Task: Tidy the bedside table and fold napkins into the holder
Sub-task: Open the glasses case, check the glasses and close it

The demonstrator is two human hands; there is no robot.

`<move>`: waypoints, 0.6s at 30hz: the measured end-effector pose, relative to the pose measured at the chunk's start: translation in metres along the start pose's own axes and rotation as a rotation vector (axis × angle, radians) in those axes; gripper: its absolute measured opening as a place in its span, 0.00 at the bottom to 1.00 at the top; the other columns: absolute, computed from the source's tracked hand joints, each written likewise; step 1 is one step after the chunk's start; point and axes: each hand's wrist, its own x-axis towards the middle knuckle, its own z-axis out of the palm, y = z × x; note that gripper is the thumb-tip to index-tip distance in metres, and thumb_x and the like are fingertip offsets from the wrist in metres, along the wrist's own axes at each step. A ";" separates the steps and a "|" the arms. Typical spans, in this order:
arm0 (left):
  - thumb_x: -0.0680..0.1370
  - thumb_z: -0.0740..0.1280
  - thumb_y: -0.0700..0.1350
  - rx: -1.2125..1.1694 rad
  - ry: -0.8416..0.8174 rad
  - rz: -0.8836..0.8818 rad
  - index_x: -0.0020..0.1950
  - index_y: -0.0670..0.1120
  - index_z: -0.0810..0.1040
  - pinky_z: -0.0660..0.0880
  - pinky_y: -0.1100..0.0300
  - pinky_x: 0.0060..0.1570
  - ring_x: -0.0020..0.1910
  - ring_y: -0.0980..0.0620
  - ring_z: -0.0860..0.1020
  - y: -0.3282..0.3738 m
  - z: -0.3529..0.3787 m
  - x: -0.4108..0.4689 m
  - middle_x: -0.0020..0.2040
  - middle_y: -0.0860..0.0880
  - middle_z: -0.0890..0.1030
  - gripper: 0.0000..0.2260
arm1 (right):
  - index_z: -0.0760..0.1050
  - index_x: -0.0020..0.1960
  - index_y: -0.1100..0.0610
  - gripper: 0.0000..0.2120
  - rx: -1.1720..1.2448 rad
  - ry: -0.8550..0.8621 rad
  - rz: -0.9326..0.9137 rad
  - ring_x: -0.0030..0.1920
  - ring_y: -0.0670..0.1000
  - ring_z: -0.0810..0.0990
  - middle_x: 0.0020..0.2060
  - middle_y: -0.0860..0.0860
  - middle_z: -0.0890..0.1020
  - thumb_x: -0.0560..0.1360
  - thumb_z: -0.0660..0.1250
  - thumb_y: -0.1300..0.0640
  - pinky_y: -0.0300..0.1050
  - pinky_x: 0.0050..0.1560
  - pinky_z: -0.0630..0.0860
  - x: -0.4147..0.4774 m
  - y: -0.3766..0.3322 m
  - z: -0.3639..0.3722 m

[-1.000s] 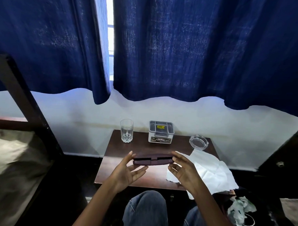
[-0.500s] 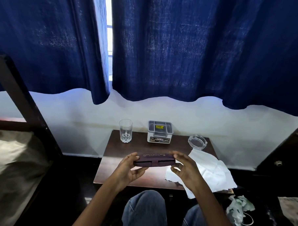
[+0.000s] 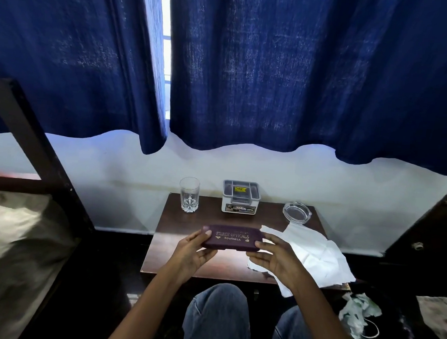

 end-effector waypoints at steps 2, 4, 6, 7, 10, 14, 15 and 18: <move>0.76 0.66 0.37 -0.003 0.013 0.005 0.50 0.44 0.76 0.82 0.57 0.38 0.36 0.45 0.82 -0.001 0.000 0.001 0.44 0.42 0.81 0.05 | 0.72 0.59 0.63 0.17 0.006 0.008 -0.006 0.36 0.61 0.84 0.42 0.62 0.82 0.71 0.65 0.72 0.47 0.38 0.83 0.000 0.001 0.001; 0.76 0.66 0.37 -0.010 0.021 0.010 0.48 0.44 0.77 0.81 0.56 0.39 0.34 0.46 0.82 -0.002 -0.001 0.002 0.42 0.43 0.82 0.03 | 0.71 0.62 0.64 0.19 0.005 0.019 -0.010 0.35 0.60 0.84 0.42 0.63 0.82 0.71 0.65 0.72 0.47 0.38 0.83 0.001 0.002 0.001; 0.76 0.66 0.37 -0.007 0.024 0.013 0.48 0.44 0.77 0.81 0.56 0.40 0.36 0.45 0.82 -0.003 -0.002 0.002 0.42 0.42 0.81 0.04 | 0.71 0.63 0.64 0.21 0.003 0.023 -0.012 0.35 0.60 0.84 0.42 0.63 0.82 0.71 0.65 0.72 0.46 0.37 0.82 0.001 0.002 0.001; 0.76 0.66 0.37 -0.004 0.024 0.014 0.48 0.43 0.77 0.81 0.56 0.40 0.37 0.45 0.82 -0.003 -0.002 0.002 0.43 0.42 0.81 0.04 | 0.71 0.63 0.64 0.21 0.003 0.025 -0.014 0.35 0.60 0.84 0.42 0.63 0.82 0.71 0.65 0.72 0.46 0.37 0.83 0.001 0.002 0.001; 0.76 0.65 0.36 0.005 0.023 0.022 0.50 0.41 0.75 0.81 0.56 0.39 0.39 0.44 0.81 -0.002 -0.002 0.001 0.44 0.40 0.80 0.04 | 0.71 0.63 0.65 0.21 0.014 0.038 -0.016 0.35 0.60 0.84 0.41 0.63 0.82 0.71 0.65 0.72 0.47 0.37 0.83 0.002 0.003 0.002; 0.77 0.64 0.35 0.016 0.052 0.036 0.47 0.40 0.74 0.81 0.57 0.37 0.41 0.43 0.78 -0.005 0.000 0.000 0.42 0.40 0.79 0.02 | 0.72 0.61 0.65 0.20 0.013 0.077 -0.022 0.33 0.59 0.84 0.39 0.62 0.83 0.70 0.66 0.73 0.47 0.37 0.83 0.003 0.007 0.002; 0.77 0.63 0.35 0.017 0.052 0.036 0.47 0.40 0.74 0.81 0.57 0.37 0.41 0.43 0.78 -0.006 -0.001 0.000 0.42 0.40 0.79 0.02 | 0.73 0.61 0.65 0.20 0.012 0.086 -0.022 0.33 0.60 0.84 0.38 0.62 0.83 0.70 0.66 0.73 0.47 0.37 0.83 0.004 0.008 0.003; 0.77 0.63 0.35 0.025 0.051 0.030 0.48 0.40 0.75 0.81 0.57 0.38 0.41 0.44 0.79 -0.009 -0.002 0.001 0.43 0.40 0.79 0.02 | 0.73 0.60 0.63 0.19 0.023 0.096 -0.019 0.34 0.60 0.84 0.40 0.63 0.83 0.70 0.66 0.72 0.46 0.35 0.82 0.005 0.012 0.003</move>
